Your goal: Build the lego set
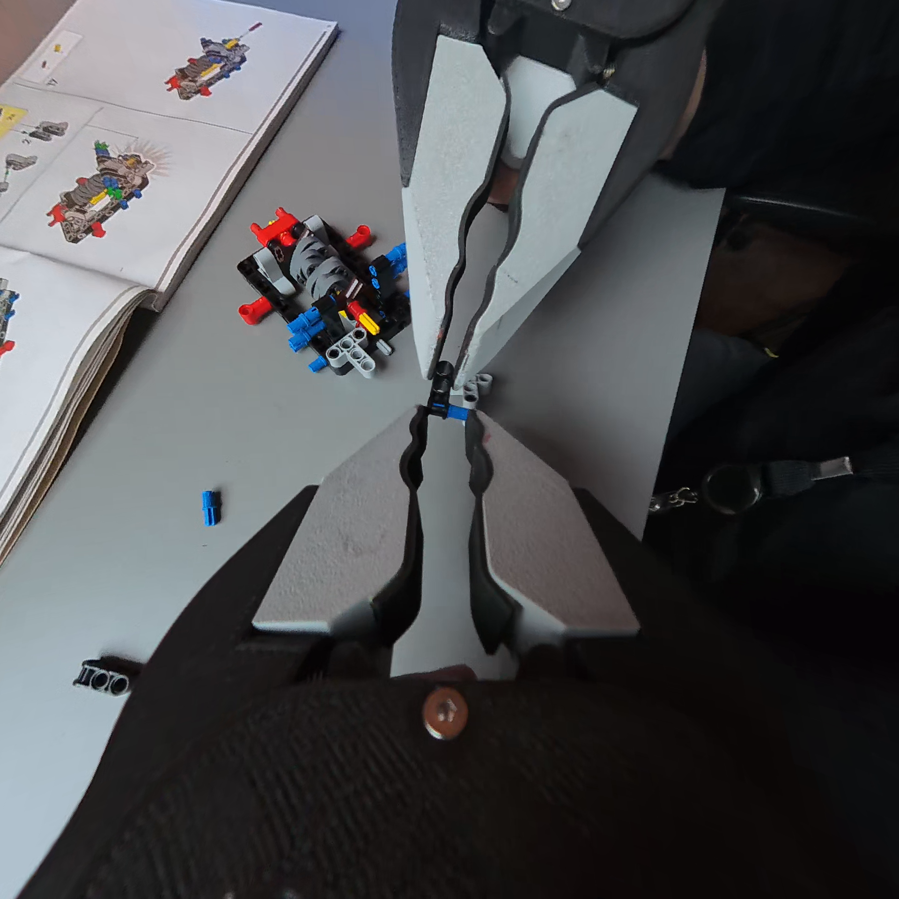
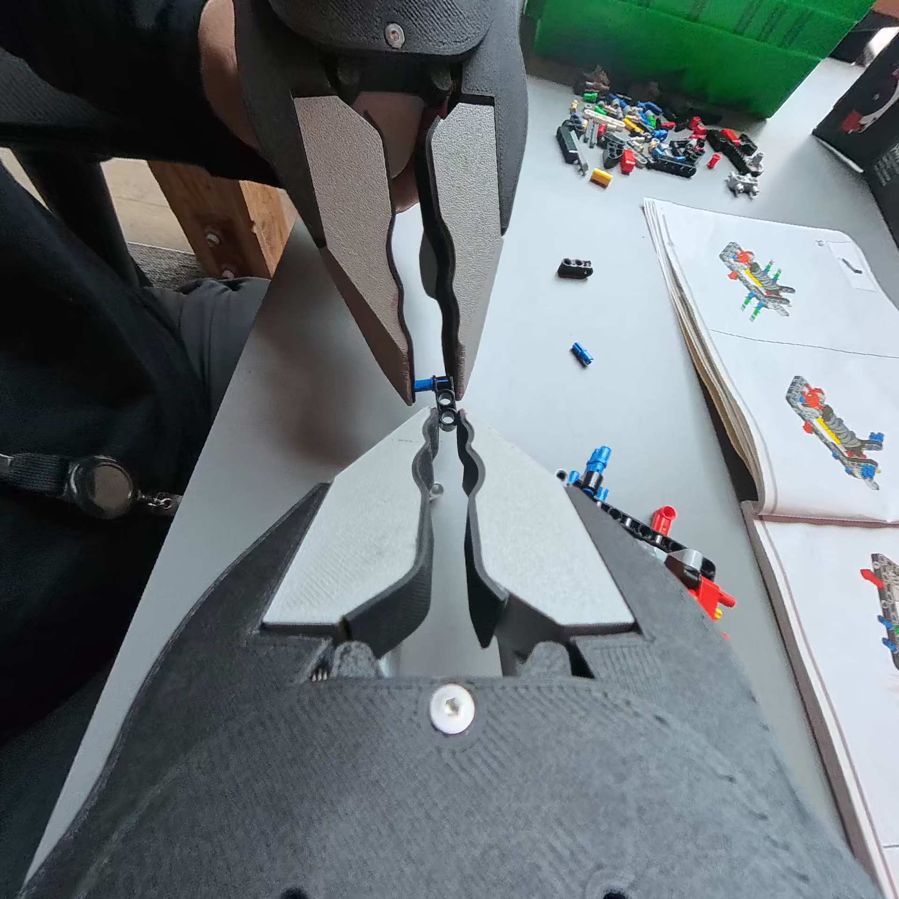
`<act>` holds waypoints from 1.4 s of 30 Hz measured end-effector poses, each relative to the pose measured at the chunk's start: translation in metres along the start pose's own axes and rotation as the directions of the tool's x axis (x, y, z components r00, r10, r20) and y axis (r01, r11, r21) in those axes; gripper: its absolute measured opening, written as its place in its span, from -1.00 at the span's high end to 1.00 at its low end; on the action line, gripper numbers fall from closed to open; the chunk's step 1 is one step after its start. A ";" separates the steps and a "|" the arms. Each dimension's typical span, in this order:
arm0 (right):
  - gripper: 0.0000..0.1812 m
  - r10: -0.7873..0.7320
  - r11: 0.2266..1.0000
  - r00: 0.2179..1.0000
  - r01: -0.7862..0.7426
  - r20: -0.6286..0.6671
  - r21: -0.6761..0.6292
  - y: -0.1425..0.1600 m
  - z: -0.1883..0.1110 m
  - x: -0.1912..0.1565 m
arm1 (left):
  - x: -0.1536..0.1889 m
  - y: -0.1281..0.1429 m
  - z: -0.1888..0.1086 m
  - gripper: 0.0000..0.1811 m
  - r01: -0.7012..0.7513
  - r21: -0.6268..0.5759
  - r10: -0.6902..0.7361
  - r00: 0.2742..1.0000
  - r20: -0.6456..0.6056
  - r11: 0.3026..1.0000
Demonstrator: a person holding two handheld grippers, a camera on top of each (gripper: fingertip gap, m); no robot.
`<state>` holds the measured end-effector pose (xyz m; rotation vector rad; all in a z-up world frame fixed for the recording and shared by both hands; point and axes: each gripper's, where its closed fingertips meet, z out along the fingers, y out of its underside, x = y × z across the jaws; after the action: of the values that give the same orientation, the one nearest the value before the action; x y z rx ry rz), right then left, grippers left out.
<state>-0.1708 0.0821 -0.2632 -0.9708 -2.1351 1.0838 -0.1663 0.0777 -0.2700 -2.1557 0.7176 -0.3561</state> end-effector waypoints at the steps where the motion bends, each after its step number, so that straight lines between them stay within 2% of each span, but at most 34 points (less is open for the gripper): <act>1: 0.96 -0.007 1.000 1.000 0.007 -0.005 0.008 -0.001 -0.001 0.001 | 0.000 -0.002 0.000 0.85 0.012 0.013 -0.012 1.000 -0.006 1.000; 4: 0.96 -0.001 0.999 1.000 0.000 0.026 0.041 -0.003 -0.001 -0.001 | 0.001 -0.002 -0.002 0.85 0.005 0.034 -0.004 0.999 -0.035 0.999; 7: 0.96 -0.026 1.000 0.999 0.026 0.033 0.003 0.002 0.003 -0.004 | 0.005 0.007 0.003 0.84 -0.010 -0.024 0.009 0.998 -0.057 1.000; 10: 0.96 -0.052 0.998 0.998 0.051 -0.021 -0.042 0.007 0.004 0.003 | 0.004 0.020 0.002 0.55 0.033 -0.064 -0.037 0.997 -0.064 0.997; 14: 0.96 -0.037 0.996 0.998 0.033 -0.044 -0.088 0.004 0.006 0.013 | -0.017 0.042 -0.018 0.57 0.086 -0.086 -0.082 0.996 0.047 0.993; 20: 0.96 -0.048 0.966 0.999 0.051 0.018 -0.253 0.004 0.037 0.019 | -0.069 0.078 -0.063 0.66 0.300 -0.095 -0.272 0.934 0.233 0.949; 23: 0.96 -0.048 0.943 0.997 0.067 0.067 -0.325 0.013 0.051 0.013 | -0.092 0.093 -0.075 0.63 0.378 -0.095 -0.342 0.901 0.268 0.921; 25: 0.94 -0.063 0.936 0.996 0.083 0.070 -0.342 0.016 0.055 0.012 | -0.100 0.094 -0.077 0.62 0.393 -0.064 -0.367 0.896 0.250 0.917; 29: 0.84 -0.052 0.932 0.996 0.075 0.074 -0.355 0.007 0.047 0.014 | -0.111 0.100 -0.080 0.62 0.377 -0.050 -0.353 0.901 0.251 0.925; 33: 0.83 -0.045 0.944 0.999 0.043 0.003 -0.328 -0.008 0.033 0.035 | -0.124 0.093 -0.082 0.59 0.287 -0.051 -0.267 0.933 0.241 0.957; 38: 0.81 0.007 0.943 1.000 -0.014 -0.022 -0.333 -0.009 0.033 0.062 | -0.128 0.086 -0.068 0.51 0.187 -0.107 -0.177 0.979 0.099 0.976; 42: 0.80 -0.009 0.926 1.000 0.016 0.019 -0.377 -0.009 0.044 0.073 | -0.134 0.087 -0.060 0.55 0.120 -0.142 -0.112 0.992 0.063 0.983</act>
<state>-0.2494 0.1173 -0.2685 -1.1170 -2.4131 0.6847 -0.3342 0.0777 -0.3016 -2.3425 0.6049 -0.3124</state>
